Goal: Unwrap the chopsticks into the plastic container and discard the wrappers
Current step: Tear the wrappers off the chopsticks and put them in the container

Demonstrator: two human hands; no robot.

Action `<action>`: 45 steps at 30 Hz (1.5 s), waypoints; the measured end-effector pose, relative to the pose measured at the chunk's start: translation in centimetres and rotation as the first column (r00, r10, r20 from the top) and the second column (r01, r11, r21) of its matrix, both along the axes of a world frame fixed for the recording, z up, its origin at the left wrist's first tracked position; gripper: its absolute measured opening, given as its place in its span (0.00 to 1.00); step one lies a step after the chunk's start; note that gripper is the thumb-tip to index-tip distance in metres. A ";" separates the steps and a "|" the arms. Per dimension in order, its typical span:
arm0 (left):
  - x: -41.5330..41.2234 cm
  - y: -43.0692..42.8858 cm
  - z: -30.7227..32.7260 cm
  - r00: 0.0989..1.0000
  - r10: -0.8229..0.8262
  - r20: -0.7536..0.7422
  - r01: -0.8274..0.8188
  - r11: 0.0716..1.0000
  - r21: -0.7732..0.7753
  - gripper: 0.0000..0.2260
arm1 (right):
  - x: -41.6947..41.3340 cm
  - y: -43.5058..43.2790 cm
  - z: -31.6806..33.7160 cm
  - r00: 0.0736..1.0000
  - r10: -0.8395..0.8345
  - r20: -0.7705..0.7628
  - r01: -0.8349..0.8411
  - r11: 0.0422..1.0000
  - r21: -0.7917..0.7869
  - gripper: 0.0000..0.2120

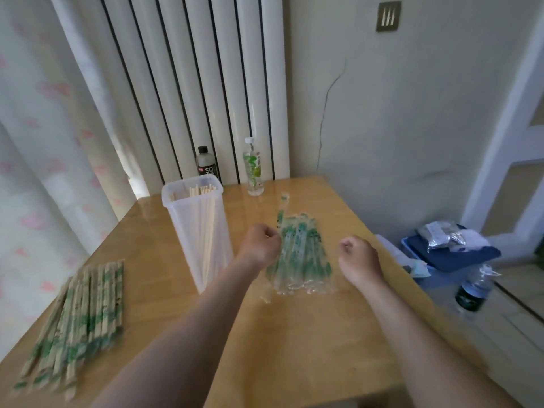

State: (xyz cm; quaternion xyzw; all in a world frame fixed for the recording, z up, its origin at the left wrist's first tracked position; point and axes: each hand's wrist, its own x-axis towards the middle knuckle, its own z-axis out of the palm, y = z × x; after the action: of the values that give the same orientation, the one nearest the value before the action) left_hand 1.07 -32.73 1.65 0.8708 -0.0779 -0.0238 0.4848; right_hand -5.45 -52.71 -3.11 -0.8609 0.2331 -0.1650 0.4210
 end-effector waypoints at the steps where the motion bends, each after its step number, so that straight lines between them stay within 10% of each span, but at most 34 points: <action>1: 0.6 -0.6 -0.3 1.000 0.004 -0.010 -0.004 1.000 0.009 0.04 | -0.2 -0.5 -1.2 1.000 -0.006 -0.017 0.006 1.000 -0.024 0.06; 23: 5.7 -4.3 -3.1 0.998 0.029 0.047 -0.039 0.972 0.230 0.06 | 0.1 -1.3 -3.4 1.000 0.020 -0.019 -0.022 0.995 -0.100 0.02; 32: 0.0 -1.0 -0.7 0.951 -0.294 0.100 0.251 0.917 0.309 0.07 | -1.3 -0.7 -1.6 1.000 0.017 0.007 -0.018 0.996 0.086 0.06; 45: -5.8 13.0 -1.3 0.965 -0.135 0.223 0.047 0.932 0.360 0.05 | -2.4 16.3 3.8 0.835 0.548 0.052 -0.550 0.828 0.110 0.10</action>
State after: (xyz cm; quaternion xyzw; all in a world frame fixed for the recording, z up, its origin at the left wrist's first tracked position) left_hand -4.69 -19.75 0.33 0.9351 -0.1719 0.0474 0.3062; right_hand -7.89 -36.40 0.70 -0.8631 -0.0184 -0.0308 0.5038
